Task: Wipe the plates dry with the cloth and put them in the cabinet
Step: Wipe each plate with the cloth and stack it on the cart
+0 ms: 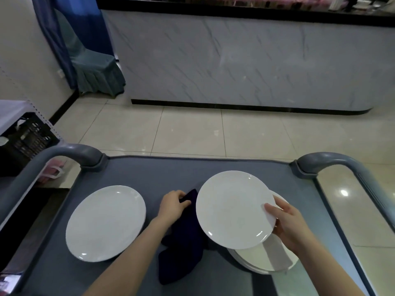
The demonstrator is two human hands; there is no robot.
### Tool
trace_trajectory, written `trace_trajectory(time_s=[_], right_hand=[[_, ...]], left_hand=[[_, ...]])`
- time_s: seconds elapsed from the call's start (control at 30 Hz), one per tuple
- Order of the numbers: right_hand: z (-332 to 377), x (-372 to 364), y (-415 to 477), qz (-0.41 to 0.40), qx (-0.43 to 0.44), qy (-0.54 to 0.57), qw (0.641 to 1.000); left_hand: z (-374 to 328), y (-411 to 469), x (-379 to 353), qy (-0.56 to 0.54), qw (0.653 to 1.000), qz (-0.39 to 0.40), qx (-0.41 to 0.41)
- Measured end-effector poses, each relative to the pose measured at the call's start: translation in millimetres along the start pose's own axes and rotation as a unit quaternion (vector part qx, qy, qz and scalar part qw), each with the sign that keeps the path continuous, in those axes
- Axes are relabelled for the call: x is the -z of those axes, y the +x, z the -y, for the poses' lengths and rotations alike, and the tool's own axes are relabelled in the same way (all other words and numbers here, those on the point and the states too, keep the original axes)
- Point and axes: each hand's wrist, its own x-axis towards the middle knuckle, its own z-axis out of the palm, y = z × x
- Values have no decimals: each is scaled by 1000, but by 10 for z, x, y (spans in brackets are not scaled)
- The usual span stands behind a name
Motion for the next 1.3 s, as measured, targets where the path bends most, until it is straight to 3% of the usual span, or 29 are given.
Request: trace_trajectory(time_s=[0.13, 0.43, 0.63, 0.77, 0.83, 0.9, 1.07, 1.2, 1.3], right_hand=[[38, -34, -22, 17, 8, -3, 1000], [121, -317, -179, 49, 44, -26, 997], [154, -523, -320, 56, 65, -25, 996], [168, -636, -412, 54, 75, -1, 996], [165, -674, -455, 55, 78, 10, 995], [161, -677, -501, 50, 80, 19, 995], [147, -569, -580, 46, 74, 42, 995], [149, -572, -631, 58, 82, 58, 993], [158, -592, -661, 52, 89, 69, 992]], left_hand=[[-24, -75, 129, -74, 996, -43, -5], [-338, -581, 927, -117, 974, -174, -87], [-742, -1062, 1040, -79, 970, -139, -183], [-923, -1290, 719, 29, 978, -41, -202], [-927, -1336, 518, 127, 966, 41, -219], [-898, -1388, 399, 149, 953, 81, -250], [-731, -1411, 526, 133, 923, -156, -326], [-592, -1467, 308, 299, 910, -67, -278], [-618, -1583, 143, 323, 907, -43, -267]])
